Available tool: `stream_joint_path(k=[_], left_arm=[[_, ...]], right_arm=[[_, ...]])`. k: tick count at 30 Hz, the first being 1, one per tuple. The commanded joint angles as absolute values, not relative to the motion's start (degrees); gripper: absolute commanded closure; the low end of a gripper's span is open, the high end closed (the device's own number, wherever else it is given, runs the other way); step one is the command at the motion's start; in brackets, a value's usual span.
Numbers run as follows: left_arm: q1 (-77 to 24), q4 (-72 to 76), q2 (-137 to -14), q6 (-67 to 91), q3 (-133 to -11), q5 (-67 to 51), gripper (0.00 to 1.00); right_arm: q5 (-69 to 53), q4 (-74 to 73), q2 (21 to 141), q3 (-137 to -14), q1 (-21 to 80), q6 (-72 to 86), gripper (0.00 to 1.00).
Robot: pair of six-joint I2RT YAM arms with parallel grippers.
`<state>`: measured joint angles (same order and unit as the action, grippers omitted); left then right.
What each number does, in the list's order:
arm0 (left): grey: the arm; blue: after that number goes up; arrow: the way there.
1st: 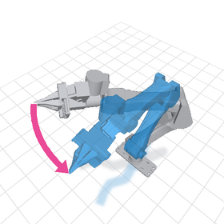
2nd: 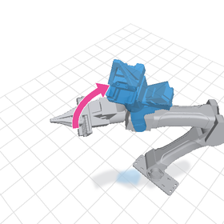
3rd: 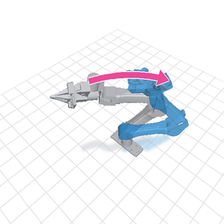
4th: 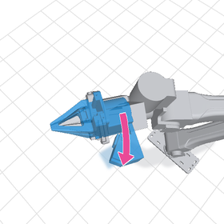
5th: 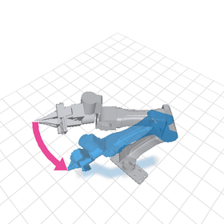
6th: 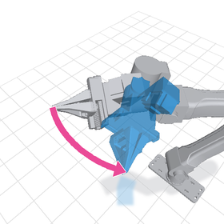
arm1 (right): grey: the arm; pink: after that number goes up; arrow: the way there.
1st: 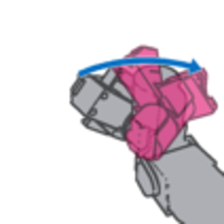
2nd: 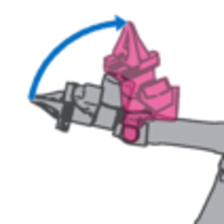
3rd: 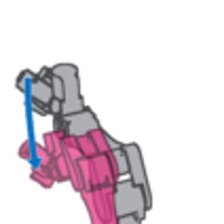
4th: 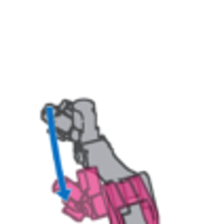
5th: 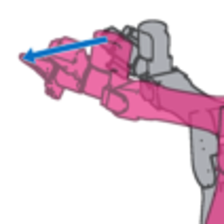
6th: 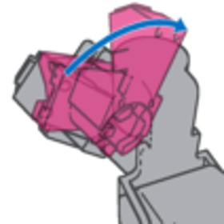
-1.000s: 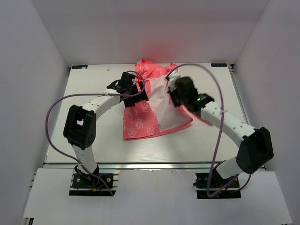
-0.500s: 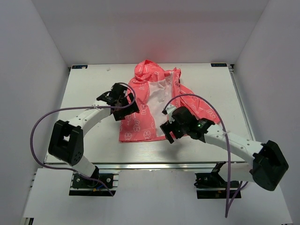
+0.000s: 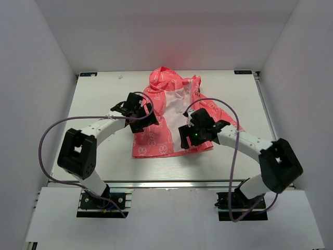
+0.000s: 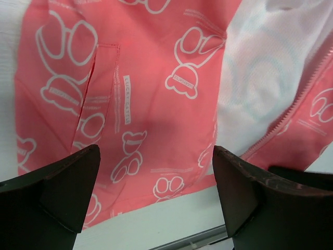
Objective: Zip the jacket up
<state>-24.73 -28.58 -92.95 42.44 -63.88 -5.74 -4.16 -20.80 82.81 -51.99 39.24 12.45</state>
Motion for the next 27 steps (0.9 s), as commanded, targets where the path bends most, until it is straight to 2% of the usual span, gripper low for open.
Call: stream_joint_path(k=[1,4,11,14,15,20,25,27], left_arm=[[-24.7,-25.85,-95.79,41.49,-64.25,-8.87,0.02],[-24.7,-23.65,-98.87,41.4,-64.68,-8.53,0.02],[-24.7,-21.44,-108.0,39.29,-71.43,-8.44,0.02],[-24.7,-21.88,-112.23,38.67,-75.74,-8.61,0.02],[-24.7,-21.97,-113.28,38.41,-76.63,-8.44,0.02],[-24.7,-23.02,-113.47,37.62,-79.36,-7.65,0.02],[-24.7,-23.81,-111.01,37.18,-77.96,-7.03,0.02],[-24.7,-23.82,-109.6,37.09,-77.09,-7.21,0.02]], right_arm=[[-7.56,-19.78,86.56,-53.0,33.43,16.43,0.2],[-6.77,-17.94,88.85,-52.74,30.16,17.05,0.23],[-1.68,-18.45,95.53,-56.86,29.88,11.95,0.32],[-0.35,-18.9,97.56,-59.05,29.62,11.69,0.43],[1.21,-18.64,97.56,-59.41,29.53,11.52,0.54],[1.4,-18.81,97.21,-61.43,29.44,11.25,0.8],[4.47,-23.45,95.37,-63.54,29.44,11.86,0.97],[5.18,-25.74,93.35,-64.07,29.44,11.87,1.0]])
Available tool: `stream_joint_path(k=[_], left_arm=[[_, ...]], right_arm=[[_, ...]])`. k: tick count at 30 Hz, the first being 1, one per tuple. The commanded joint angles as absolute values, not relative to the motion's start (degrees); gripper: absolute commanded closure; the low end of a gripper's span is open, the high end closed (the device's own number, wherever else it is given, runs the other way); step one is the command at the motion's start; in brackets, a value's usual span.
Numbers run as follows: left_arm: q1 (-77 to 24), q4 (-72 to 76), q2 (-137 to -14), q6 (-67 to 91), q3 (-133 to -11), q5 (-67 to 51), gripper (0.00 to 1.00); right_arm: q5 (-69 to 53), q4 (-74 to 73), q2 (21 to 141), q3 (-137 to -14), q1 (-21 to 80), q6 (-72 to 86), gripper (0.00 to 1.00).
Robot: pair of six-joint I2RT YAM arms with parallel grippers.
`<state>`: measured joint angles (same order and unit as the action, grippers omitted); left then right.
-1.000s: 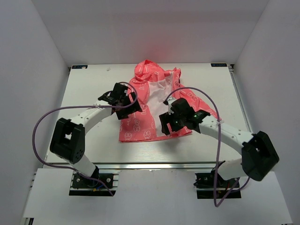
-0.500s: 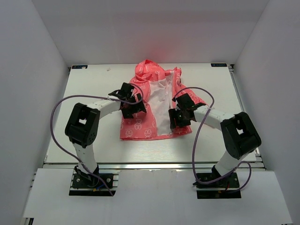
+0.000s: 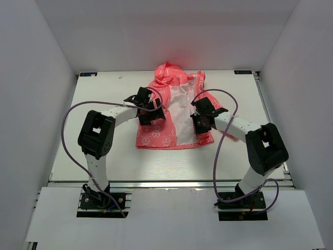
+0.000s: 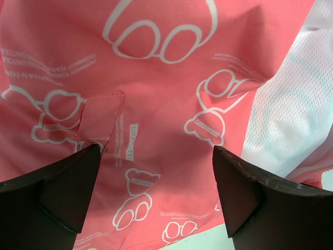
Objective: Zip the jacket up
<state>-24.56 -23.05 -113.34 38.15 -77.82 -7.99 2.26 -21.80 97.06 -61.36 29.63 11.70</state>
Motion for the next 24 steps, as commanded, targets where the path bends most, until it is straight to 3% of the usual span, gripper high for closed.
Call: stream_joint_path(k=[1,10,24], left_arm=[[-24.7,-23.38,-109.16,37.18,-75.86,-7.21,0.02],[-24.78,-21.71,-105.3,37.44,-70.15,-7.12,0.02],[-26.1,-22.24,-103.71,38.32,-68.29,-6.06,0.02]], right_arm=[[5.27,-27.84,92.38,-63.9,29.44,11.87,1.0],[-8.87,-32.87,80.34,-58.72,34.53,5.02,1.0],[-8.24,-26.11,89.65,-51.77,43.5,1.76,1.0]])
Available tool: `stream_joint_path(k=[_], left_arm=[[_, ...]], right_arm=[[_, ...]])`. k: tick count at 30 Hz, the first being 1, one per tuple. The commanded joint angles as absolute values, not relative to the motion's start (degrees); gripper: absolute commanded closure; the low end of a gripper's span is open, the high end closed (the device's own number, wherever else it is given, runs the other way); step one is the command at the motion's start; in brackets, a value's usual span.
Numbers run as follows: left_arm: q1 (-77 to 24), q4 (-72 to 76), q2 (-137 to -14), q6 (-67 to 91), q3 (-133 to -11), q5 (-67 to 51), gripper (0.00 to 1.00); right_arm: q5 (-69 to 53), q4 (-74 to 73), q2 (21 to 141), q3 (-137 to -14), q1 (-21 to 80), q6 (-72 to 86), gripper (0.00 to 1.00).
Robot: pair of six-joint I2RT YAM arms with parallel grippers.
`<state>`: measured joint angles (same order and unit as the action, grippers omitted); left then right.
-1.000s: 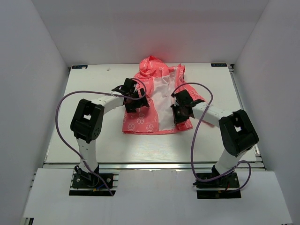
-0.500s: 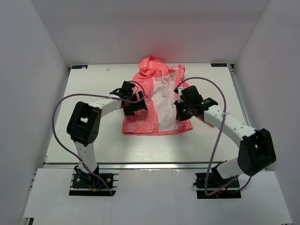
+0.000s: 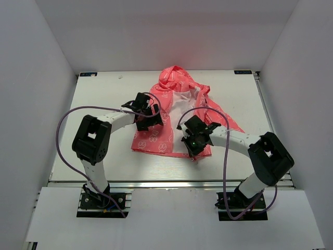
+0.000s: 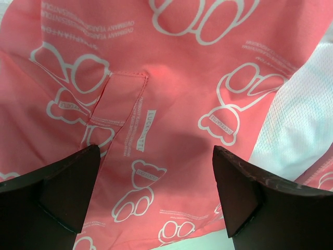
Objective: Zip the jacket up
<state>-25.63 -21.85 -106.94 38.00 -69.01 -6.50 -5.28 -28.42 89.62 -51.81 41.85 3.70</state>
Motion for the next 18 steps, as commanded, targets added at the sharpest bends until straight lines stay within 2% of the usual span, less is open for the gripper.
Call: stream_joint_path(k=[1,4,5,7,8,11,13,18], left_arm=[[-26.1,-22.24,-103.71,38.32,-68.29,-5.98,0.02],[-26.1,-22.41,-103.62,38.32,-68.38,-5.89,0.02],[-26.19,-22.59,-103.62,38.23,-68.38,-5.89,0.02],[-26.19,-22.76,-103.27,38.15,-68.29,-5.89,0.02],[-26.19,-22.85,-103.1,38.06,-68.2,-5.89,0.02],[-26.19,-23.2,-102.66,37.79,-68.03,-6.07,0.02],[-26.19,-23.64,-102.31,37.62,-67.94,-6.24,0.02],[-26.19,-23.64,-101.16,37.35,-67.5,-6.77,0.02]], right_arm=[[-9.48,-25.41,89.91,-51.51,43.77,1.32,1.0],[-10.28,-24.96,90.17,-50.45,44.3,1.32,1.0],[-9.76,-25.22,90.26,-50.45,44.3,1.84,0.9],[-8.09,-26.01,89.39,-50.54,44.38,2.37,0.77],[-8.0,-26.62,88.86,-50.54,44.3,2.46,0.67],[-8.44,-27.68,85.88,-50.8,44.3,2.72,0.51],[-8.61,-28.56,83.77,-51.15,44.3,3.08,0.45],[-5.55,-30.23,81.12,-50.89,44.3,4.22,0.42]])
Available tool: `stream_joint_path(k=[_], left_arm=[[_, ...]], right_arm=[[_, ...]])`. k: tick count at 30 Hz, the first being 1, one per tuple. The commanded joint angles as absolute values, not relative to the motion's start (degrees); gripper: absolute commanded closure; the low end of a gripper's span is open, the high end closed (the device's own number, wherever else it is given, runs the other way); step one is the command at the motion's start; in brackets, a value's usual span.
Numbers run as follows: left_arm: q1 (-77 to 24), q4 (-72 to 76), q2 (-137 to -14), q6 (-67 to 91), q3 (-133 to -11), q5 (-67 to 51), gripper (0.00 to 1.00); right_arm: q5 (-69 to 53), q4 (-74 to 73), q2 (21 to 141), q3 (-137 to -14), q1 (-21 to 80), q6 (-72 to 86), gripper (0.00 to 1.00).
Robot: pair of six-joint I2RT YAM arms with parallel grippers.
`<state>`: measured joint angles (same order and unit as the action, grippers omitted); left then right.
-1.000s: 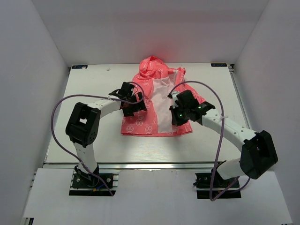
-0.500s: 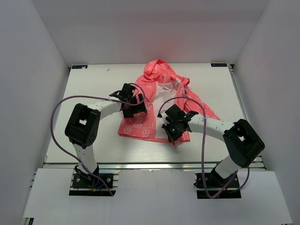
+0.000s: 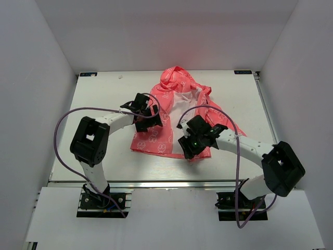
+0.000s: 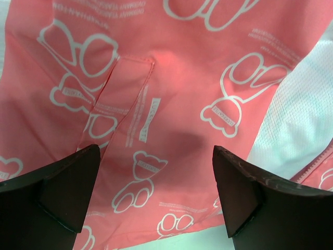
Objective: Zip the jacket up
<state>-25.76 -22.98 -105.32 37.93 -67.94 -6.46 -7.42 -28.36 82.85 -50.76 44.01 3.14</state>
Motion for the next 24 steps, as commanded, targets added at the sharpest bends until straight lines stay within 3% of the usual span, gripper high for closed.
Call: stream_joint_path(k=[1,5,18,22,24], left_arm=[[-26.28,-23.73,-100.99,37.35,-67.5,-6.77,0.02],[-26.45,-23.56,-100.55,37.18,-66.97,-7.38,0.02],[-27.51,-25.05,-99.58,36.74,-67.15,-7.56,0.02],[-27.69,-25.84,-99.32,36.12,-67.76,-7.03,0.02],[-27.86,-26.89,-99.49,35.77,-68.73,-6.68,0.02]], right_arm=[[-4.06,-30.15,80.78,-50.89,44.3,4.83,0.42],[2.28,-29.1,81.38,-50.54,44.3,7.9,0.4],[2.63,-20.4,87.71,-45.09,44.38,16.95,0.44],[3.34,-17.41,88.33,-42.37,44.56,19.33,0.49],[5.27,-16.7,88.85,-41.84,44.82,20.3,0.58]])
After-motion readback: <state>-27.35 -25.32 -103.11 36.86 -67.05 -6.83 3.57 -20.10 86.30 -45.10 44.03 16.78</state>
